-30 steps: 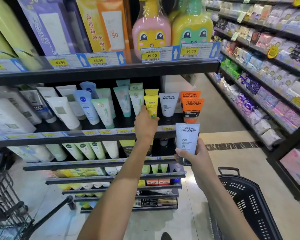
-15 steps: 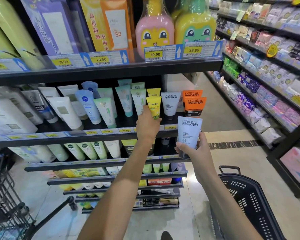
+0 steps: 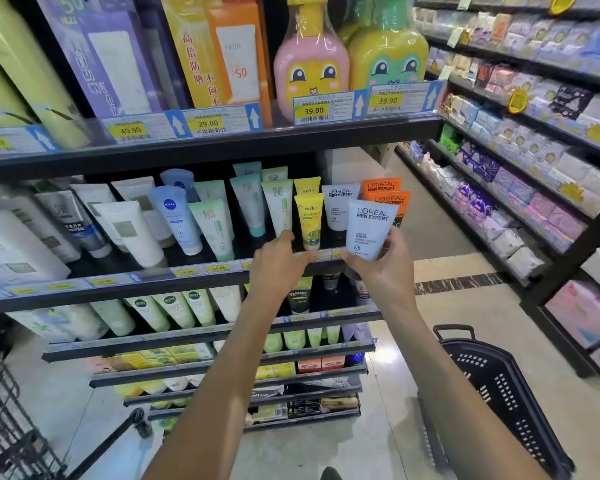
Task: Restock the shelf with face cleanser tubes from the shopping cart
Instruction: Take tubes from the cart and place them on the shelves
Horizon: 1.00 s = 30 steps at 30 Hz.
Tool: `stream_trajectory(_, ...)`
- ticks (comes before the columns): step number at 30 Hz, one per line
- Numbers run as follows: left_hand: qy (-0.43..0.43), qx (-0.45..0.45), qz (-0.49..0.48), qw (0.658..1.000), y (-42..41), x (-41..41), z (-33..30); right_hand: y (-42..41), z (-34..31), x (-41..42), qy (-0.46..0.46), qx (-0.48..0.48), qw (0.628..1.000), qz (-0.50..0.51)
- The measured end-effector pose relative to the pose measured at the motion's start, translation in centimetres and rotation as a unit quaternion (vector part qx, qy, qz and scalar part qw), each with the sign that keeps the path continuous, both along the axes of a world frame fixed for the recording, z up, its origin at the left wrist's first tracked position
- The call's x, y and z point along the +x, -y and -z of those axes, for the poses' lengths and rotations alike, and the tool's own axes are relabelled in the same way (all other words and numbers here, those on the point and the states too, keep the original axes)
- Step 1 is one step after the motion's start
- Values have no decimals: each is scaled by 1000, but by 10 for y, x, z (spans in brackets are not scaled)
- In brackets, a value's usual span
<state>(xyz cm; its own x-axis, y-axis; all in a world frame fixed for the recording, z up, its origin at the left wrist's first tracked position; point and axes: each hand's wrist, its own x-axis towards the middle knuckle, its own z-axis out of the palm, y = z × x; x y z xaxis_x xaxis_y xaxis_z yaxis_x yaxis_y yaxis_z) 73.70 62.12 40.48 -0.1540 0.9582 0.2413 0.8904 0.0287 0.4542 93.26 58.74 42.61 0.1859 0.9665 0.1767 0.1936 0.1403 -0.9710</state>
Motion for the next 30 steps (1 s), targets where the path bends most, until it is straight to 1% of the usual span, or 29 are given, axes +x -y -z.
stream_trajectory(3, -115, -4, 44, 992, 3, -20, 11, -7, -6, -13, 7, 10, 999, 34)
stream_trajectory(5, -156, 0, 62, 986, 4, -28, 16, -10, -9, -21, 10, 10, 998, 54)
stream_trajectory(12, -145, 24, 81, 986, 4, -34, 23, -28, -6, -41, 17, 36, 994, 100)
stream_trajectory(18, -131, 29, 83, 988, 3, -35, 25, -43, -5, -46, 60, 43, 989, 132)
stream_trajectory(27, -123, 40, 86, 988, 4, -35, 28, -52, 1, -50, 116, 3, 983, 139)
stream_trajectory(30, -123, 42, 84, 988, 4, -35, 27, -52, 6, -52, 154, -7, 978, 141)
